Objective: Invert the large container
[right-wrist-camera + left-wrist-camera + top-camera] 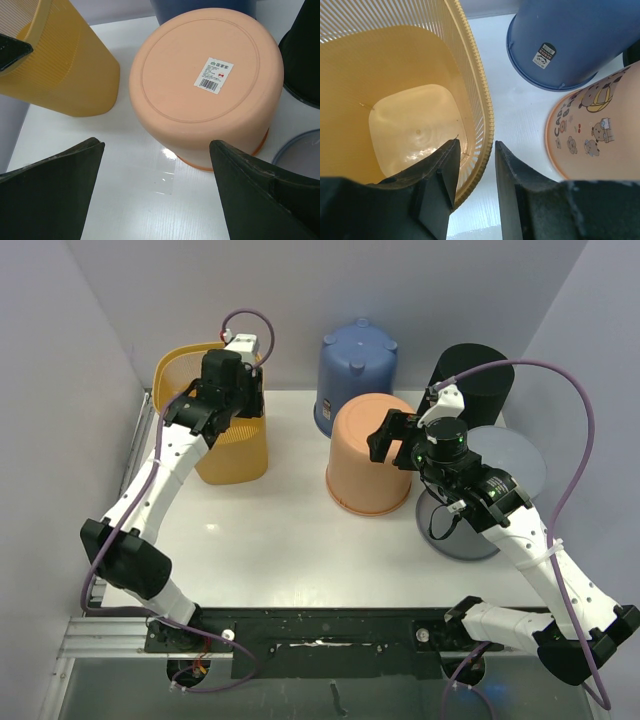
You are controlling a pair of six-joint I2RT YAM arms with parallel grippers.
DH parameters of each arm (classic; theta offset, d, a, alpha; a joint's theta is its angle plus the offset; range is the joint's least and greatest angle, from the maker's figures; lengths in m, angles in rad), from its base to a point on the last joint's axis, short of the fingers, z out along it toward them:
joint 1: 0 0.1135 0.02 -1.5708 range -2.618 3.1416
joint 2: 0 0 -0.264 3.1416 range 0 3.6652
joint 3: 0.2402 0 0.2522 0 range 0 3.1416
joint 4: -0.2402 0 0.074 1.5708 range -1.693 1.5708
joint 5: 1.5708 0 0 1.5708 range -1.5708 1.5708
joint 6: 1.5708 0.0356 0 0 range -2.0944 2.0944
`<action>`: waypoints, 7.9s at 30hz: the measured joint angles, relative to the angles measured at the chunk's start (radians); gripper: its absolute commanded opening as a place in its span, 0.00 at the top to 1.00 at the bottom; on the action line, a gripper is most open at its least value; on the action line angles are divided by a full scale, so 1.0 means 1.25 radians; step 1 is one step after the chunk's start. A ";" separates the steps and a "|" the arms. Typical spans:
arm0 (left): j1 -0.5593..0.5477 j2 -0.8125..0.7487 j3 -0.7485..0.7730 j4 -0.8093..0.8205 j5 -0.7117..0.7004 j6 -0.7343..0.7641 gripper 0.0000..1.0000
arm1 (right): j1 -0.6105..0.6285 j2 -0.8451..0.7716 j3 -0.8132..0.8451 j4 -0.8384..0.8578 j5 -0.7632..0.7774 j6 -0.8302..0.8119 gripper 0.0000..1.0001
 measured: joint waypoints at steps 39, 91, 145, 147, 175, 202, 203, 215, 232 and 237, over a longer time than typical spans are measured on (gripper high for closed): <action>0.042 -0.249 -0.228 0.274 0.195 -0.149 1.00 | 0.000 -0.029 -0.017 0.006 -0.001 0.000 0.08; 0.339 -0.485 -0.789 0.504 0.057 -0.726 0.27 | -0.005 -0.027 -0.030 0.014 -0.021 -0.017 0.07; 0.434 0.047 -0.913 1.620 0.353 -1.217 1.00 | -0.005 -0.023 -0.024 -0.006 -0.058 -0.034 0.08; 0.435 0.046 -0.935 1.641 0.354 -1.236 1.00 | -0.005 0.005 -0.002 -0.006 -0.067 -0.043 0.08; 0.439 0.064 -0.941 1.681 0.396 -1.313 1.00 | -0.021 0.233 0.183 0.095 -0.182 -0.109 0.06; 0.461 -0.001 -1.042 1.718 0.450 -1.320 1.00 | -0.100 0.722 0.552 0.183 -0.483 -0.099 0.04; 0.461 -0.001 -1.042 1.718 0.452 -1.320 1.00 | -0.100 0.727 0.553 0.186 -0.501 -0.095 0.04; 0.472 -0.001 -1.042 1.722 0.461 -1.322 1.00 | -0.105 0.759 0.573 0.240 -0.638 -0.051 0.04; 0.486 -0.001 -1.042 1.723 0.479 -1.324 1.00 | -0.110 0.759 0.558 0.259 -0.663 -0.029 0.03; 0.492 -0.001 -1.042 1.723 0.483 -1.332 1.00 | -0.110 0.755 0.586 0.258 -0.686 -0.033 0.03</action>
